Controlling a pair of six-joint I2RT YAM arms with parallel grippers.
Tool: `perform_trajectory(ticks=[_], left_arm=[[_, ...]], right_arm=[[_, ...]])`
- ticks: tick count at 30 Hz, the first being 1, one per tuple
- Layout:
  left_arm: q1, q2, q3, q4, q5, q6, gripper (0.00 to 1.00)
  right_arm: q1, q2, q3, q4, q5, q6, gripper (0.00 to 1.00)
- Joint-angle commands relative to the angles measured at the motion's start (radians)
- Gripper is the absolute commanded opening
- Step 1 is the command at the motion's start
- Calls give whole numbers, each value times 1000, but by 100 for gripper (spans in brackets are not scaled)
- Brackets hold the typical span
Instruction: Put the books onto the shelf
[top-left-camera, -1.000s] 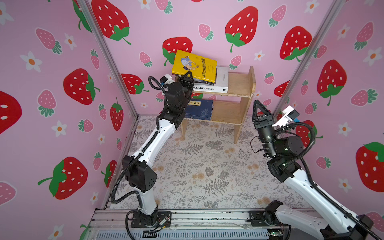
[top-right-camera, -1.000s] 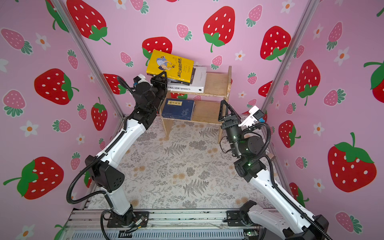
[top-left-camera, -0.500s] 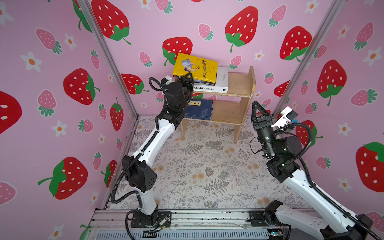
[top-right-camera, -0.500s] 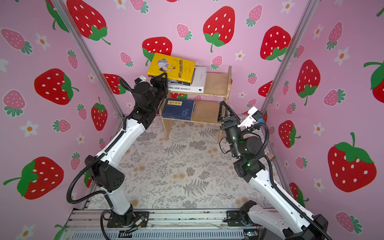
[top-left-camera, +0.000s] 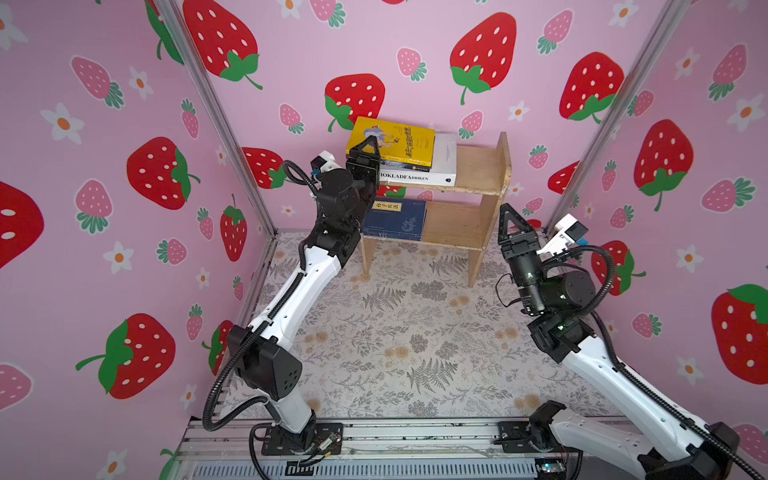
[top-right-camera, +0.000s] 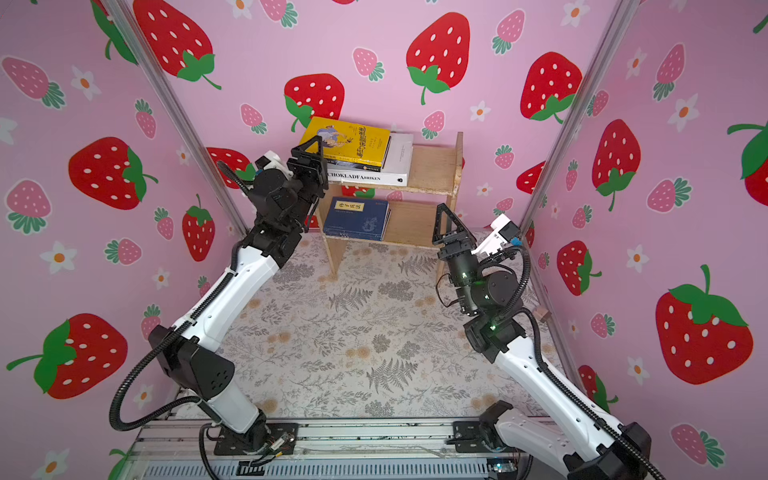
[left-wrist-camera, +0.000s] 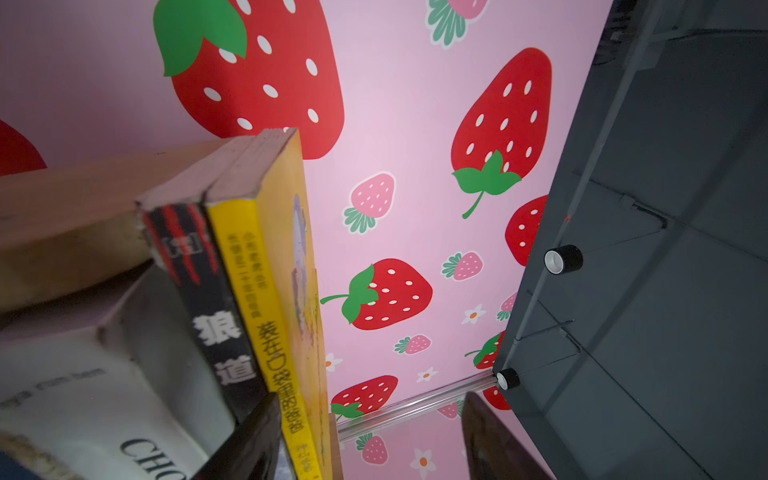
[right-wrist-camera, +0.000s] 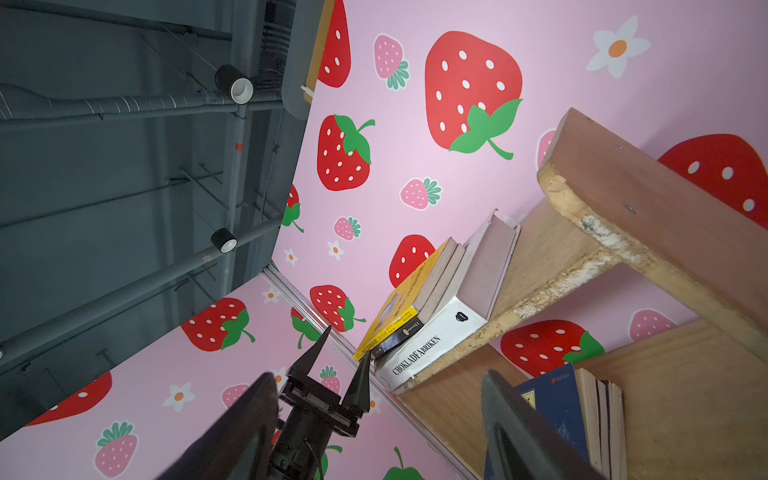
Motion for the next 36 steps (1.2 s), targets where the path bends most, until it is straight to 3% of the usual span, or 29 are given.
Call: perform_trajectory(ticks=[1,5,10,13,17,23,26,30,32,36], left_arm=[[21,-65,-29,35,24,43,71],[47,-164,-78,-41,18,173,77],[81,-238,-1,-203,31,509,83],[128,-228,46,-238,152,631,86],[220,-172,92,-256,362,630,88],[338,-45,111,-109,563,512,88],[369,10,114,-26,629,478,87],[390,26,64,58,624,456,89],[402,26,31,109,625,441,91],[407,54,85,72,655,455,91]], right_arm=[[-5,2,-9,48,-4,23,78],[-5,6,-15,58,2,23,78],[-5,27,-2,63,-5,-5,78],[-5,48,32,33,-16,-64,79],[-5,73,94,-17,-34,-197,81],[-5,38,127,-123,63,-460,82],[-5,21,138,-222,191,-633,82],[-9,14,94,-257,335,-832,84],[-33,27,70,-266,377,-856,84],[-108,62,55,-296,312,-797,84]])
